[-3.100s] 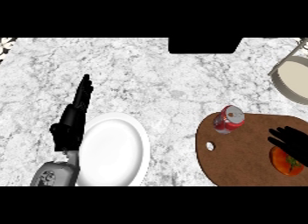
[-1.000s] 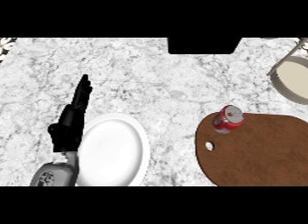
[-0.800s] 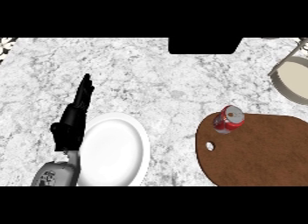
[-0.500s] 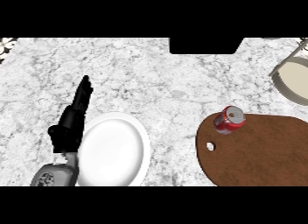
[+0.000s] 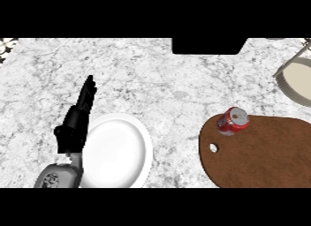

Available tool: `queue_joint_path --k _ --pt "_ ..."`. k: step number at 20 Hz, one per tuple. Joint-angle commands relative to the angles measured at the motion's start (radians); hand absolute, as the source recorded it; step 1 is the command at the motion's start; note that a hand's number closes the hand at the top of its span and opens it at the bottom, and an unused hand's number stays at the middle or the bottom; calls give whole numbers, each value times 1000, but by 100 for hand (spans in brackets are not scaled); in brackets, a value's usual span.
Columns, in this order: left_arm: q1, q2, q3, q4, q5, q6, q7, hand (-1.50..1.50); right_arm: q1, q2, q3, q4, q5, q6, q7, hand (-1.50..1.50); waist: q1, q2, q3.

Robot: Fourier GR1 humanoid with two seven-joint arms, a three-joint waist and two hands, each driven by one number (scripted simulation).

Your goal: Pick the tomato from the cutting board and place it in the tiered basket

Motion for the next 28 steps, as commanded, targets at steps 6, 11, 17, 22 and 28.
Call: queue_joint_path --k 6,11,17,22,28 --pt "-30 13 26 -12 21 -24 24 0 -4 -130 88 381 37 -334 -98 150 8 4 1" --pt "-25 4 20 25 9 -21 -14 0 -25 -244 103 601 56 -472 -196 150 10 6 1" --pt "34 -17 -14 -31 6 -18 1 0 -88 -156 -49 701 -42 -515 -38 -150 17 3 2" --pt "35 -8 6 0 4 -15 -32 0 -95 -221 -79 843 -114 -534 -135 -150 6 4 1" --pt "42 -15 -6 2 -19 6 -42 0 -122 -244 -217 894 -227 -683 -138 -150 6 5 2"
